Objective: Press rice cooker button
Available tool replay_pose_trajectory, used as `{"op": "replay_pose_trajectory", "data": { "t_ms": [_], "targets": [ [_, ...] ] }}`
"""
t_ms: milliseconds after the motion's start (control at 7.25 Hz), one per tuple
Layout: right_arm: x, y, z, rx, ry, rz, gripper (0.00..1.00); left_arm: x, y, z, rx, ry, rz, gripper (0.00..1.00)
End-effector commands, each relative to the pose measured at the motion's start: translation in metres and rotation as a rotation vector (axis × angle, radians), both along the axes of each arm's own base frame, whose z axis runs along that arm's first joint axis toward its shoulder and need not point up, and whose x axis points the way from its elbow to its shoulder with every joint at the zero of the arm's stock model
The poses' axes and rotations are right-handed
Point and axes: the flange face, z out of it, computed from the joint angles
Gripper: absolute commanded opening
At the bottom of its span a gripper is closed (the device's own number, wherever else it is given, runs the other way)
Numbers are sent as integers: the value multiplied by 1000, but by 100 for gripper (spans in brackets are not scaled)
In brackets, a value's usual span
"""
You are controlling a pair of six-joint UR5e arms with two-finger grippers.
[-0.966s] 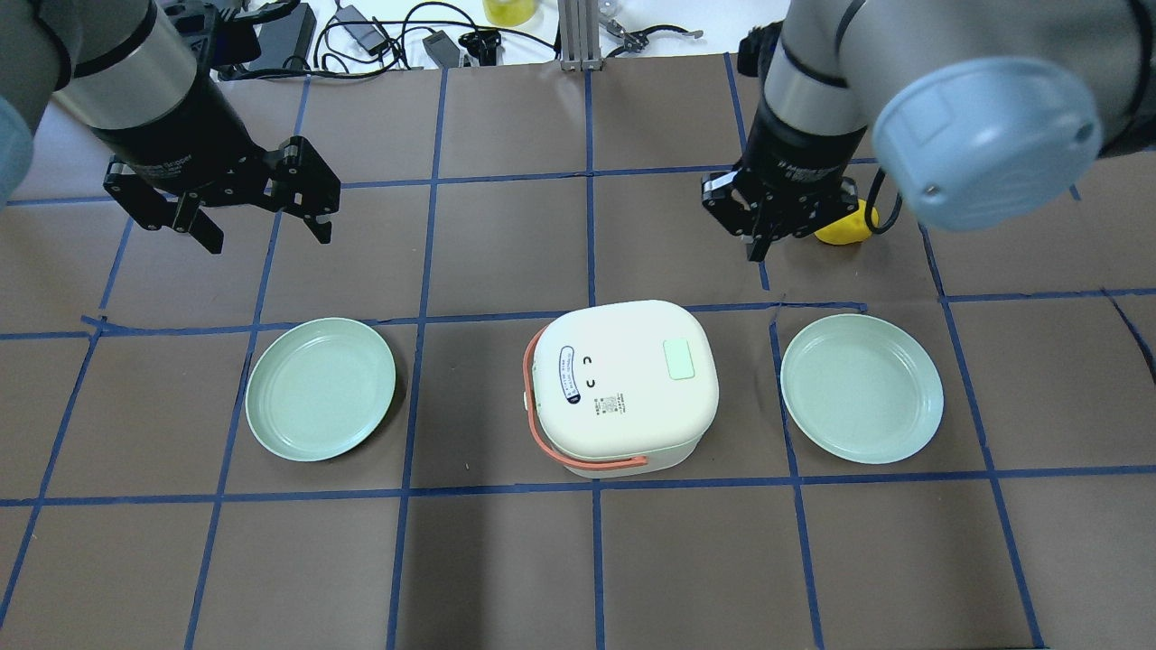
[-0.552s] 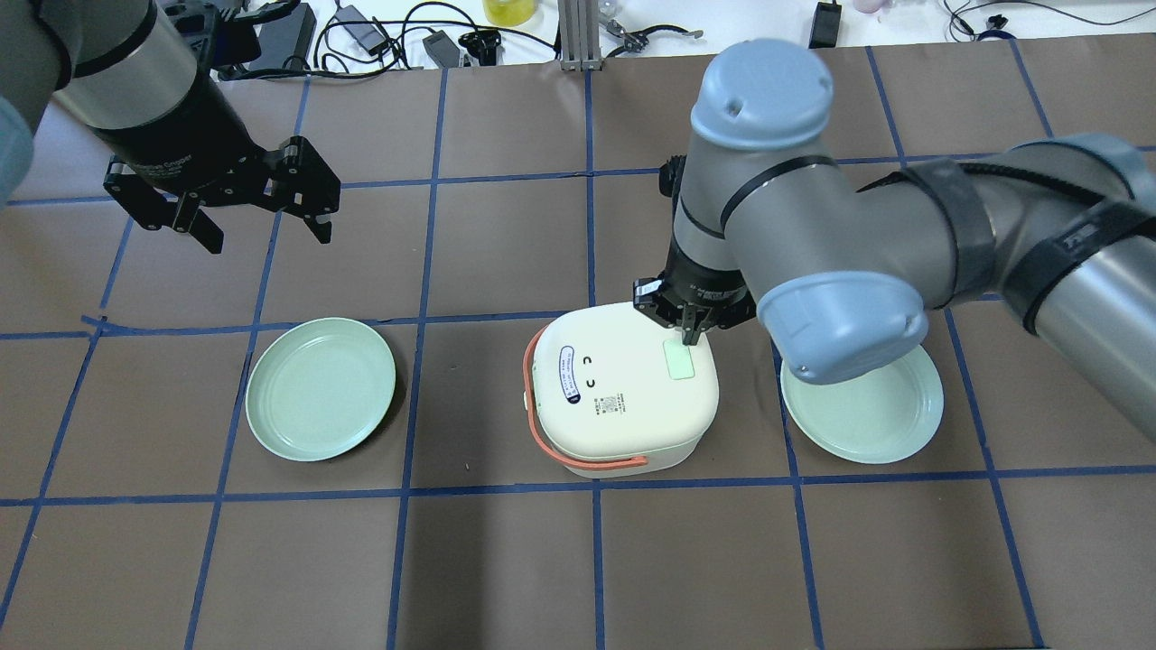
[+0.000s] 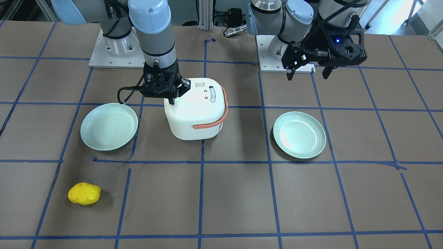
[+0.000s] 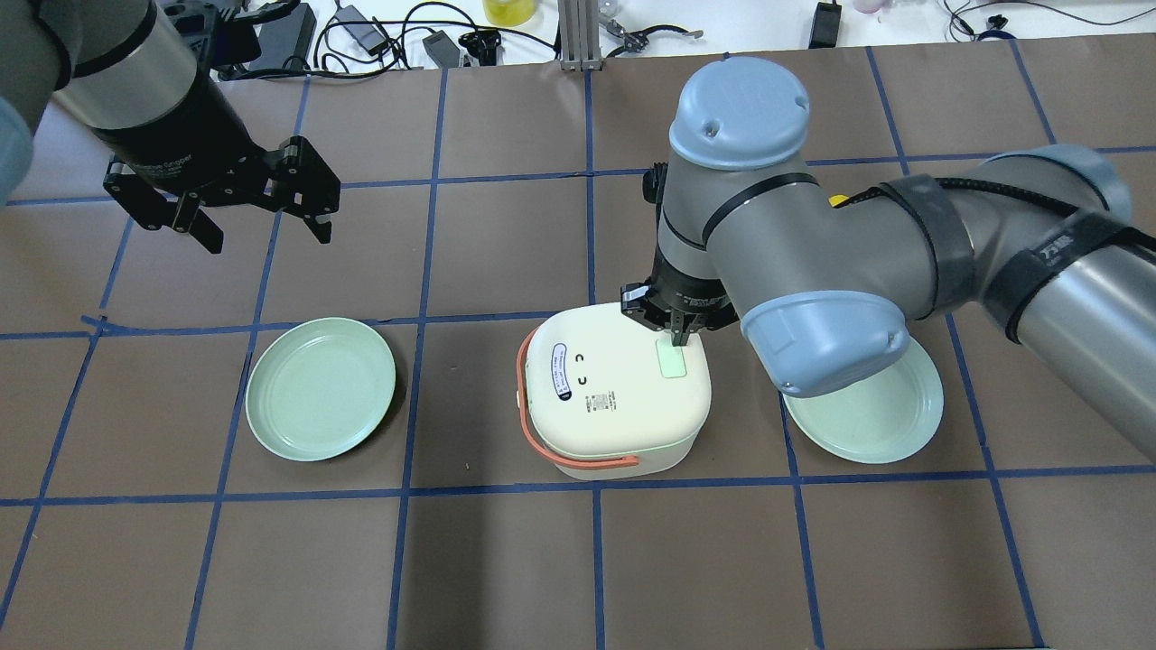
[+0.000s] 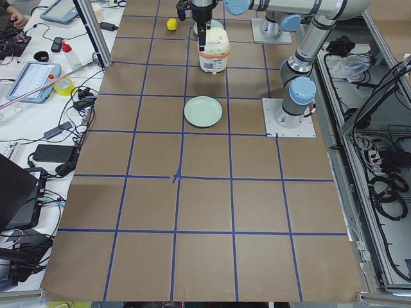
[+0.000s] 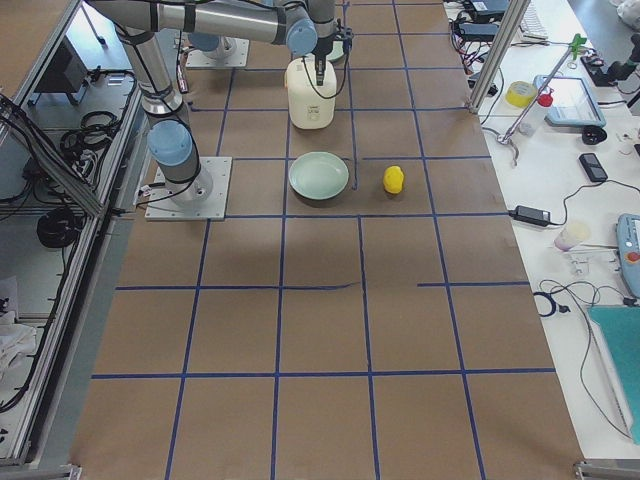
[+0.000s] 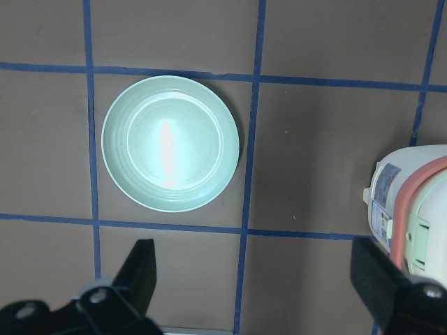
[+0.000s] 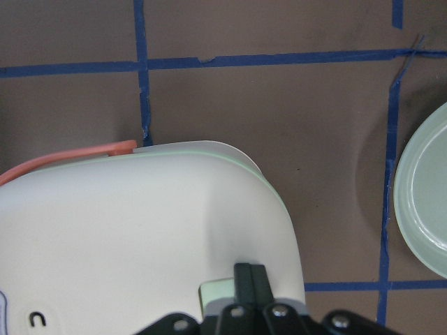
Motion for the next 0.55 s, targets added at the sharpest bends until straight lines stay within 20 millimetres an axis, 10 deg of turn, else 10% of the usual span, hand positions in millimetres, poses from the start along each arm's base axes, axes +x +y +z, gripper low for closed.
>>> {"op": "replay_pose_trajectory", "data": {
  "t_ms": [0,138,276,414],
  "targets": [
    [-3,-7,52,61,22,25,100,0,0,0,0,0,0,100],
    [-8,-11,75,68,55,43,100,0,0,0,0,0,0,100],
    [-8,-11,74,79,63,46,73,0,0,0,0,0,0,100],
    [-4,-3,66,122,56,39,5,0,0,0,0,0,0,100]
  ]
}}
